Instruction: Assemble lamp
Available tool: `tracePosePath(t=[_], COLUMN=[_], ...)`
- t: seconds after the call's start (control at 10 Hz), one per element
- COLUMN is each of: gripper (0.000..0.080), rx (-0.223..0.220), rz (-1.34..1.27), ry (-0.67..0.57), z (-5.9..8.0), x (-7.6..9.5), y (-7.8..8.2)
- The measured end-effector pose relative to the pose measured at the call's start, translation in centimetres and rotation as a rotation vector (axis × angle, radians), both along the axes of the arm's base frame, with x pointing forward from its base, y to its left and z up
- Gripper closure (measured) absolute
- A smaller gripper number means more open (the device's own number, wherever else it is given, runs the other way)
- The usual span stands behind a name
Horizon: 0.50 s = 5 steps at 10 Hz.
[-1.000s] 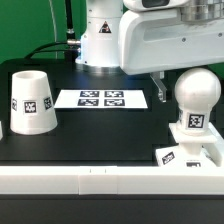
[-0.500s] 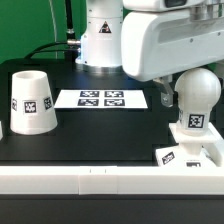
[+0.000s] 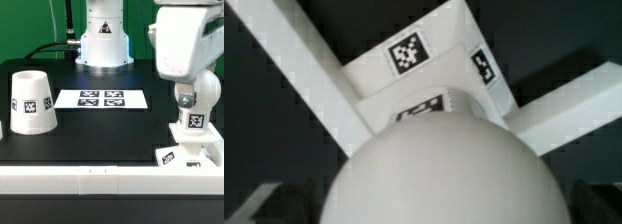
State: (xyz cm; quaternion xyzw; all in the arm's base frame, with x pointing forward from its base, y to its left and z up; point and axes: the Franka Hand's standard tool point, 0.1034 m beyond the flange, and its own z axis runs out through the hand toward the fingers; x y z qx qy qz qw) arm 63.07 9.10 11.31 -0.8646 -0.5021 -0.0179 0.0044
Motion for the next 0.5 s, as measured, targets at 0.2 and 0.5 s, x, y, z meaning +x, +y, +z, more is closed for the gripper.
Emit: tracePosePath(t=[0.2,0.5], gripper=[0.0100,0.0100], rx=[-0.017,-0.050], rz=[0.180,0.388], ry=[0.012,0.009], z=[-0.40,-0.27], x=[-0.09,0.01], y=[0.11,0.61])
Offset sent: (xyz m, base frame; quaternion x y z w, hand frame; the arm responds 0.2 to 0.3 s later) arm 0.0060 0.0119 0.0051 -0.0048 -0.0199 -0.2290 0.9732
